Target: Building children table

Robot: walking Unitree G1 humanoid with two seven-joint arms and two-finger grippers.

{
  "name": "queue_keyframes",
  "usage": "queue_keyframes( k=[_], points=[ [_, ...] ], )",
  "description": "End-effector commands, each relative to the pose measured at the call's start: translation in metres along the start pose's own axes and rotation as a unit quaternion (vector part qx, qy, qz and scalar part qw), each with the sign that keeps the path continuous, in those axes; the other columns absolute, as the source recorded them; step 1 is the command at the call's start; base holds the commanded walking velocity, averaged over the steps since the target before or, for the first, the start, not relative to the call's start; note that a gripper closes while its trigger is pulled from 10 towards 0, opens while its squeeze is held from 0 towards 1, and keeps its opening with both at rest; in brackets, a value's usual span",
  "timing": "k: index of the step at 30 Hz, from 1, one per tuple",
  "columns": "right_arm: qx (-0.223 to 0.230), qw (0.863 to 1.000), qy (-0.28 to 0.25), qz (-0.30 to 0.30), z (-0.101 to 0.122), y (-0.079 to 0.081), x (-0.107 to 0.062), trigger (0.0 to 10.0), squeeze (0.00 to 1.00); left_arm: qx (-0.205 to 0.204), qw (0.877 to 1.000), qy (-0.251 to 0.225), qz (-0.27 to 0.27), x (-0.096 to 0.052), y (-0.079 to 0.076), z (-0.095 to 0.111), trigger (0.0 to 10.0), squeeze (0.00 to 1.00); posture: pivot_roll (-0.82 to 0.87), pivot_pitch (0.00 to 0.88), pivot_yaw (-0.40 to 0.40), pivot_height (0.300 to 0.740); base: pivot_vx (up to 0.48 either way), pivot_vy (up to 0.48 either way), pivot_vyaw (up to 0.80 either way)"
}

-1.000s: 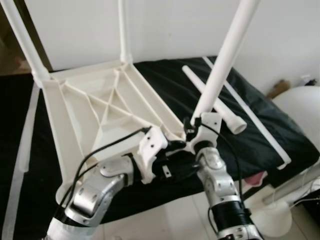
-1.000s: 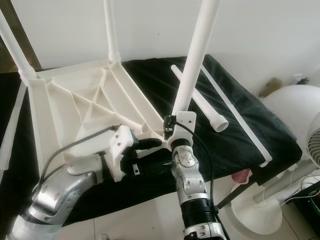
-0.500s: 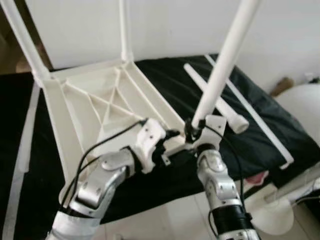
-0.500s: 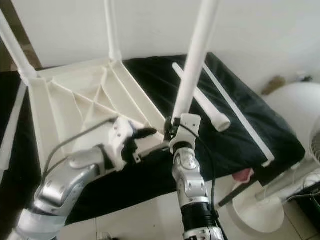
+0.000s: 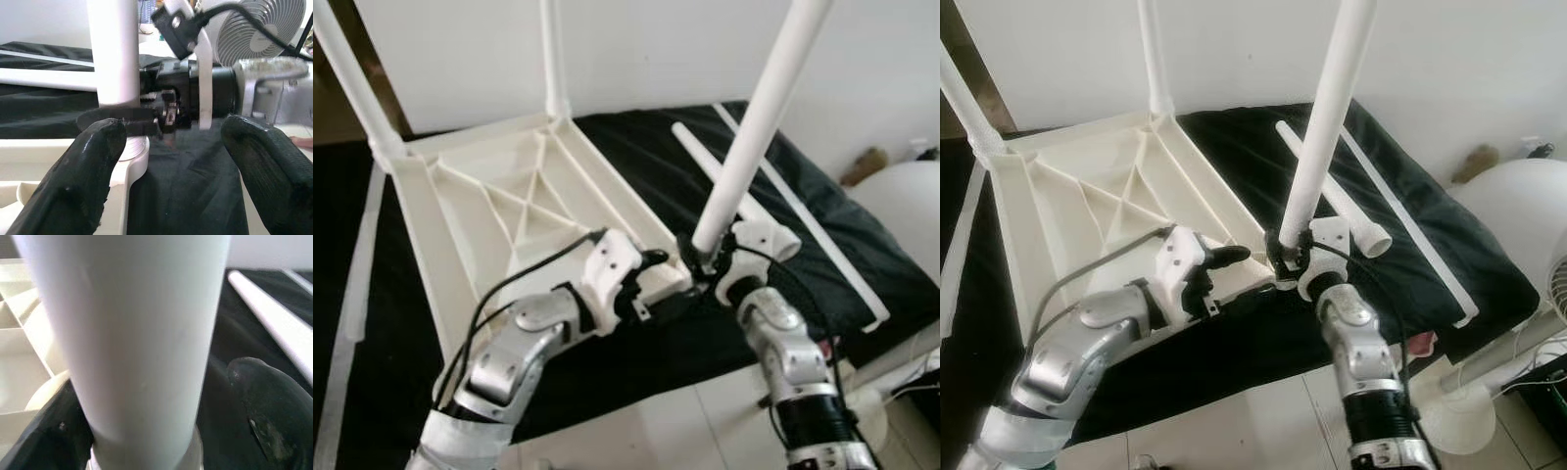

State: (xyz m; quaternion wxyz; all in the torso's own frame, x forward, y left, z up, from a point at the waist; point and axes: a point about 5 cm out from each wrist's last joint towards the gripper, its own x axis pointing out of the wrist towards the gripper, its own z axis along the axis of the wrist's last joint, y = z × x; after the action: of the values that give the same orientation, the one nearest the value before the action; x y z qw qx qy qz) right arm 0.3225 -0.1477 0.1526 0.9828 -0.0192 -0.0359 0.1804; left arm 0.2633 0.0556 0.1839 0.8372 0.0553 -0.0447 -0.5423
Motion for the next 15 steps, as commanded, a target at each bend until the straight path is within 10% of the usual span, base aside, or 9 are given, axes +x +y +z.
queue_keyframes(
  k=[1, 15],
  points=[
    [-0.014, 0.999, 0.006, 0.032, -0.0035, -0.0014, 0.0010, 10.0, 0.00, 0.014, 1.000, 0.011, 0.002, 0.0020, -0.0006, -0.0036, 10.0, 0.00, -0.03, 0.052, -0.025, 0.740, 0.000, 0.000, 0.00],
    [-0.066, 0.981, 0.013, 0.180, -0.0008, -0.0079, 0.0099, 10.0, 0.00, 0.028, 0.999, 0.017, -0.011, 0.0044, -0.0039, -0.0056, 10.0, 0.00, -0.02, 0.028, -0.025, 0.740, 0.000, 0.000, 0.00]
  ],
)
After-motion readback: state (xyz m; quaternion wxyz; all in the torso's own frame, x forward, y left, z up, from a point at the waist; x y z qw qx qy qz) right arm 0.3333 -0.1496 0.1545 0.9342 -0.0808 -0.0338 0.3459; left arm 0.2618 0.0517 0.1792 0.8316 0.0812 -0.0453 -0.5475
